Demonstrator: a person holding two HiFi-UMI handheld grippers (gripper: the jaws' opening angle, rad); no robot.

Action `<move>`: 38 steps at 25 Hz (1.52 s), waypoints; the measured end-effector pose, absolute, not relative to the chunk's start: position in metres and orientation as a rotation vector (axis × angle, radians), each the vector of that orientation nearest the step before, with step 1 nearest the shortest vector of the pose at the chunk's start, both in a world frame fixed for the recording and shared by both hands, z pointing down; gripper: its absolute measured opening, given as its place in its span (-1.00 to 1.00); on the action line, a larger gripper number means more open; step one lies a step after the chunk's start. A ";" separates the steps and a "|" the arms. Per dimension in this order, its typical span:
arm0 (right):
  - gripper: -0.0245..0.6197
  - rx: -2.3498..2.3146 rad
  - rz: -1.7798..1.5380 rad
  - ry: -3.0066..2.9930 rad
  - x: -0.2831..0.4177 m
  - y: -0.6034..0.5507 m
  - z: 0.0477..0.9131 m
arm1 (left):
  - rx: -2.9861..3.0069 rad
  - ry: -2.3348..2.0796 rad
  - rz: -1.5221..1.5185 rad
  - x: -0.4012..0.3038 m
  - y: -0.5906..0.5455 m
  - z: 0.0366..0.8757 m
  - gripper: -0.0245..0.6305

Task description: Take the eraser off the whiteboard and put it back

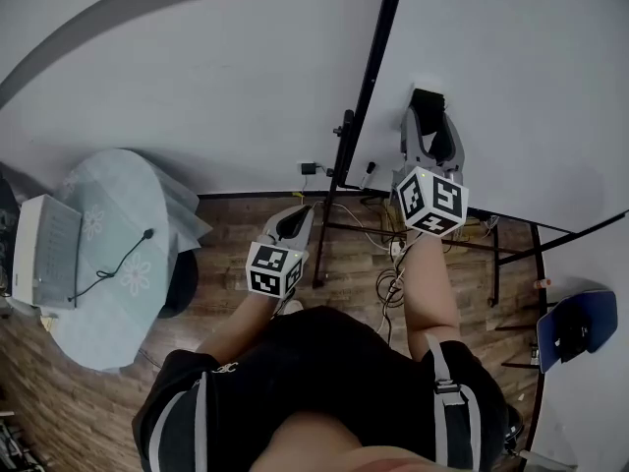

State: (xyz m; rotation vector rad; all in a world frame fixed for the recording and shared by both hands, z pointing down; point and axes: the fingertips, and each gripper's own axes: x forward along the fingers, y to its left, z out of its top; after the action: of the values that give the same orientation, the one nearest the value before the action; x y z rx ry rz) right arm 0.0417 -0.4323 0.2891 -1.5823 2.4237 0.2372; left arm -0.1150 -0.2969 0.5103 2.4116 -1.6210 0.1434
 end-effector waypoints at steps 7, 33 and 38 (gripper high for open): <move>-0.22 -1.609 0.253 2.391 0.071 -0.410 0.296 | 2.448 -1.544 0.157 -0.093 -0.299 0.513 -0.91; -0.90 -1.801 -0.028 2.497 0.127 -0.328 0.436 | 2.592 -1.381 0.202 -0.025 -0.321 0.503 -0.91; -0.90 -1.792 -0.056 2.502 0.123 -0.327 0.440 | 2.591 -1.404 0.197 -0.031 -0.319 0.500 -0.91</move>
State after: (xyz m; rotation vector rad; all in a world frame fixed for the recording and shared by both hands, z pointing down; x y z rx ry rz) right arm 0.1227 -0.3267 0.4405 -1.7923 2.5018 -0.0565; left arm -0.0311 -0.3193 0.5000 2.5906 -1.4040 0.1966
